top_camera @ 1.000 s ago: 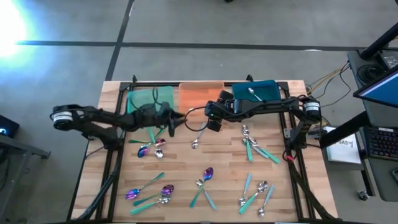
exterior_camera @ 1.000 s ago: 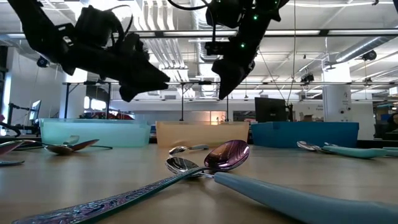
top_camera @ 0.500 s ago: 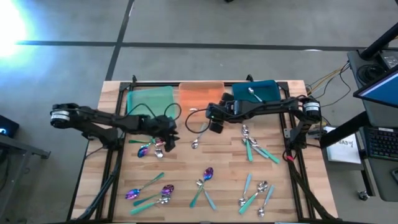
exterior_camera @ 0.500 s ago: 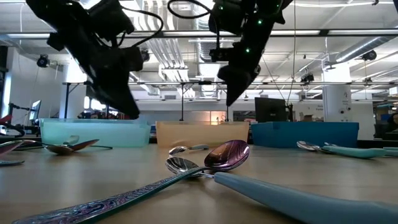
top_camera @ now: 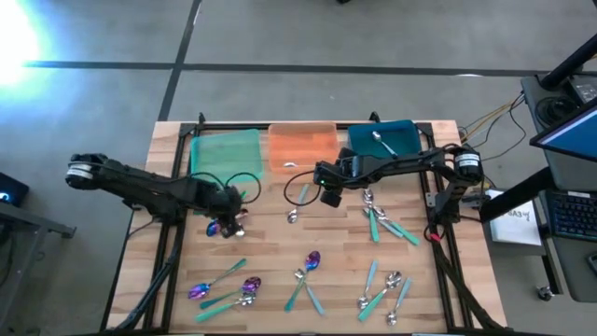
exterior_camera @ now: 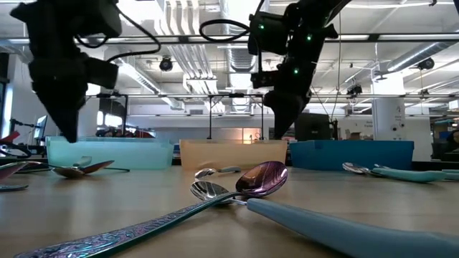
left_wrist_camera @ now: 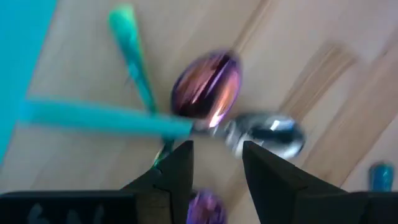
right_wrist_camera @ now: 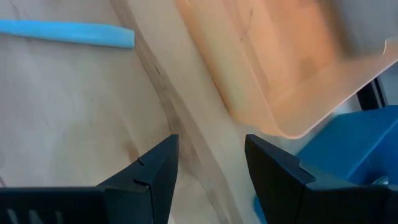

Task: Sort silverware by color (type)
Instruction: Put the blue spoon into the green bin

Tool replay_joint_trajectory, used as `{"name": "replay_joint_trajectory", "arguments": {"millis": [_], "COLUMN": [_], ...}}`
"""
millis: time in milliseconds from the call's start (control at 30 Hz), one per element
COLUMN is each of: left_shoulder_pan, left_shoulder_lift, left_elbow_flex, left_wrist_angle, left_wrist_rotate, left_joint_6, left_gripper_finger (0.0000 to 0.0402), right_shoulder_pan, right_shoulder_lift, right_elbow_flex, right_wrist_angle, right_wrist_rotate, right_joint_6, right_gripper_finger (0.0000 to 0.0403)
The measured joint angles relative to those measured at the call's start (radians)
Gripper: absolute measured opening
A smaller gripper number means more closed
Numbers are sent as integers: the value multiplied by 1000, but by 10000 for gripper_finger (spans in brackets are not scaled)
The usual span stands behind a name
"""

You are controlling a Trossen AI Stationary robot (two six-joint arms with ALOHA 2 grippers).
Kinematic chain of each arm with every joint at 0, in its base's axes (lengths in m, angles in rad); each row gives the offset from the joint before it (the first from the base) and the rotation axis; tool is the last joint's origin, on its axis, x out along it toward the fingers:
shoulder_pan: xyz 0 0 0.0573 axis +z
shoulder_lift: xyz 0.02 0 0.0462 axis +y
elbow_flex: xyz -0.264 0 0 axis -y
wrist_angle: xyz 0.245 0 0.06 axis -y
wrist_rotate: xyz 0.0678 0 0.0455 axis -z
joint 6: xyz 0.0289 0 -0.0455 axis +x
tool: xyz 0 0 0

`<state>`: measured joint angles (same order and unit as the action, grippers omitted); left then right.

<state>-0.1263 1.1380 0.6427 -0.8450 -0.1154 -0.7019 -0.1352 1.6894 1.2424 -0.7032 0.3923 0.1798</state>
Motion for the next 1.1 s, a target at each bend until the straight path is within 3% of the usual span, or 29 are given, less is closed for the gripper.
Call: {"name": "replay_joint_trajectory", "arguments": {"millis": [133, 333, 967, 1100], "left_shoulder_pan": [-32, -37, -36, -37], "left_shoulder_lift": [-21, -15, 93, 110], "left_elbow_flex": [11, -17, -131, -131], "left_wrist_angle": [-117, -128, 13, 32], "left_wrist_rotate": [1, 1, -22, -5], "left_joint_6": [-100, -161, -232, -226], "left_gripper_finger": [123, 123, 122, 99], "right_shoulder_pan": [0, 0, 0, 0], "right_shoulder_lift": [0, 0, 0, 0], "right_elbow_flex": [-5, -5, -6, -6], "right_wrist_angle": [13, 42, 55, 57], "right_wrist_rotate": [0, 0, 0, -1], "right_joint_6": [7, -4, -7, -7], "right_gripper_finger": [176, 176, 176, 176]}}
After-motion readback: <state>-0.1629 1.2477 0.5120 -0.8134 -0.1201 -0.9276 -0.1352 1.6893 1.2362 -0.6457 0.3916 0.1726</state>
